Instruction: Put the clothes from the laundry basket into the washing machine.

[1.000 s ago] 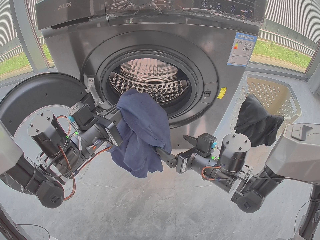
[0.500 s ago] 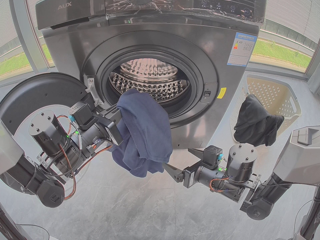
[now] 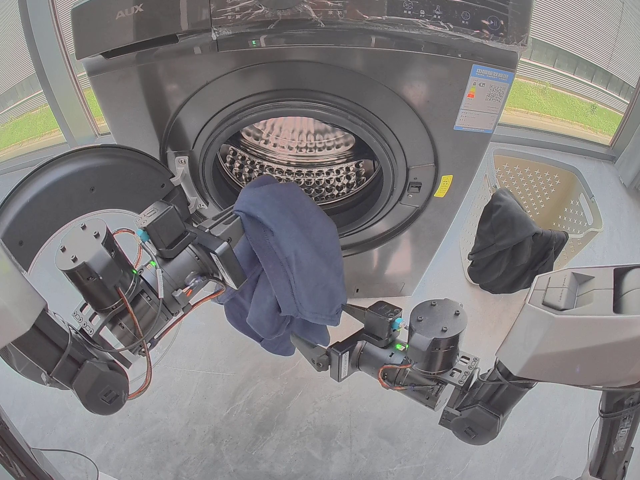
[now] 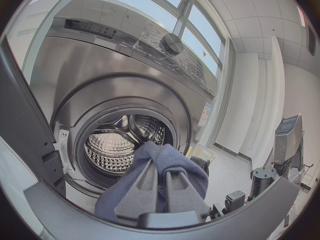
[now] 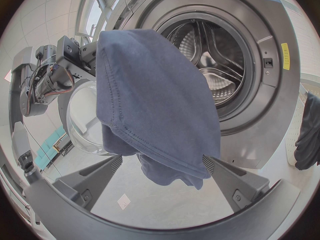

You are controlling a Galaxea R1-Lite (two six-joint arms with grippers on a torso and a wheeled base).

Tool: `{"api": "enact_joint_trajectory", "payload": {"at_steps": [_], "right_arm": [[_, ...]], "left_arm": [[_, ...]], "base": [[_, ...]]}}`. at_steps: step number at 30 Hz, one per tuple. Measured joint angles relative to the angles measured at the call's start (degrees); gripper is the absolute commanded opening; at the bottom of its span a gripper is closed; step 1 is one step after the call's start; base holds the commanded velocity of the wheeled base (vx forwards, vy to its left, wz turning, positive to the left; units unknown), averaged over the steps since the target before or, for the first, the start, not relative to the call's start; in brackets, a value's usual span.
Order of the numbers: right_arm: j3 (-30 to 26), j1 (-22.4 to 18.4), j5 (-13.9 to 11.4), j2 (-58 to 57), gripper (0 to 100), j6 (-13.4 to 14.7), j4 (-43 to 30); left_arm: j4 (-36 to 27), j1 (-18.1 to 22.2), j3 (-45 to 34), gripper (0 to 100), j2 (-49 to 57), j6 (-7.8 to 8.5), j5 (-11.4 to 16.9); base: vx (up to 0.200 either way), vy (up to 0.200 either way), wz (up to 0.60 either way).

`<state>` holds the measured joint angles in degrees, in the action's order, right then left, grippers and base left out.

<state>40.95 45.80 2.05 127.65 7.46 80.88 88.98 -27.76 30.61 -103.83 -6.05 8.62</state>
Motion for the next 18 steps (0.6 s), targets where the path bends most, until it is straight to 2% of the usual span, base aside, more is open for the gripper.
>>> {"api": "enact_joint_trajectory", "payload": {"at_steps": [9,18], "right_arm": [[6.46,-1.68,0.05,2.71,100,-0.90,-0.37],[9.59,-3.83,0.41,2.28,100,-0.90,-0.44]], "left_arm": [[0.00,-0.02,0.04,0,0.16,0.04,0.00],[0.02,-0.02,-0.18,0,0.20,0.06,-0.02]], "base": [[0.000,0.000,0.00],[0.000,0.000,0.00]]}}
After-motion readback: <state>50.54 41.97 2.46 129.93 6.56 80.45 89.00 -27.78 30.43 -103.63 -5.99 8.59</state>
